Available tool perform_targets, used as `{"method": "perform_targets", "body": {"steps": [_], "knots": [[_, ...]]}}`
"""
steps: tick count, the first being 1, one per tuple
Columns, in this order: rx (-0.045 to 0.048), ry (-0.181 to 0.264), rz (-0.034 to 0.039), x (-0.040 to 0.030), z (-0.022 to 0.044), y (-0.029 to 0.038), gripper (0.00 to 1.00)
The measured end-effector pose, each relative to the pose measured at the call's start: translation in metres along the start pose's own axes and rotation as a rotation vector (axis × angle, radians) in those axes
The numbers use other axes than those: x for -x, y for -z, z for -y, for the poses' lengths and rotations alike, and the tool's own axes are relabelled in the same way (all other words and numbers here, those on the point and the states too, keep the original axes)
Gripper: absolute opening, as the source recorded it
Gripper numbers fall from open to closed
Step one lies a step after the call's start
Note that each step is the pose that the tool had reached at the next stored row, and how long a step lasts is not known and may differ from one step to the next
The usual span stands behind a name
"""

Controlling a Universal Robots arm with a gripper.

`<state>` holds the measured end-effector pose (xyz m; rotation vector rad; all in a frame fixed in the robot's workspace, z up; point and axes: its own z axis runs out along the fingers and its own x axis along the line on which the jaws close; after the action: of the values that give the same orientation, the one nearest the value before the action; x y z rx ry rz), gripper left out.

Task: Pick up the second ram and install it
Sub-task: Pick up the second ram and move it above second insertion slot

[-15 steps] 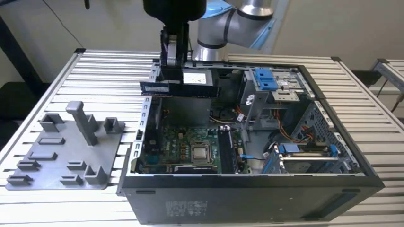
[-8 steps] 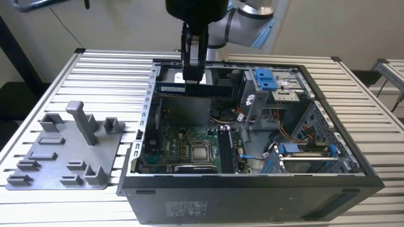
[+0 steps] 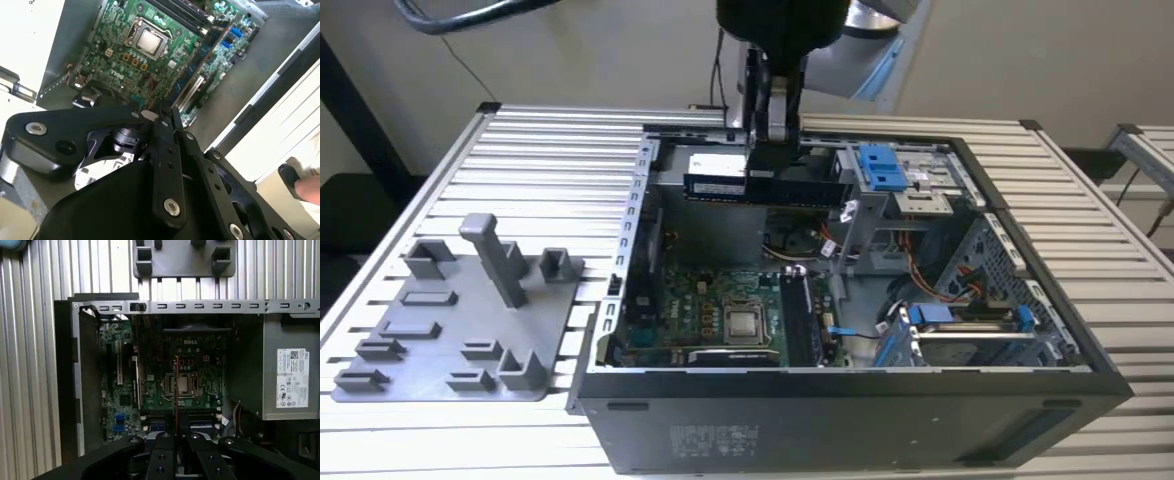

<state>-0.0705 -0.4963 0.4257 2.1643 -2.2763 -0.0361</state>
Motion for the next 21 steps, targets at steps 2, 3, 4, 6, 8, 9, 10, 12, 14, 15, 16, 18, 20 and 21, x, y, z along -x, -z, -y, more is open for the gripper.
{"method": "perform_targets", "body": {"steps": [2, 3, 4, 6, 8, 9, 10, 12, 14, 15, 16, 18, 20, 21], "knots": [[0.0002, 0.000, -0.0001, 0.0003, 0.0064, 0.0001, 0.14], [0.0002, 0.000, -0.0001, 0.0005, 0.0094, 0.0002, 0.14], [0.0003, 0.000, 0.0000, 0.0006, 0.0125, 0.0002, 0.14], [0.0004, 0.000, -0.0001, 0.0009, 0.0185, 0.0003, 0.14], [0.0005, 0.000, 0.0000, 0.0012, 0.0245, 0.0004, 0.14], [0.0006, 0.000, -0.0001, 0.0014, 0.0275, 0.0005, 0.14], [0.0006, 0.000, -0.0001, 0.0015, 0.0308, 0.0005, 0.14], [0.0007, 0.000, -0.0001, 0.0018, 0.0365, 0.0006, 0.14], [0.0007, 0.000, 0.0000, 0.0021, 0.0421, 0.0007, 0.14], [0.0007, 0.000, 0.0000, 0.0022, 0.0451, 0.0007, 0.14], [0.0008, 0.000, -0.0001, 0.0024, 0.0479, 0.0008, 0.14], [0.0008, 0.000, -0.0001, 0.0027, 0.0534, 0.0009, 0.14], [0.0008, 0.000, -0.0001, 0.0029, 0.0584, 0.0010, 0.14], [0.0008, 0.000, -0.0001, 0.0030, 0.0607, 0.0010, 0.14]]}}
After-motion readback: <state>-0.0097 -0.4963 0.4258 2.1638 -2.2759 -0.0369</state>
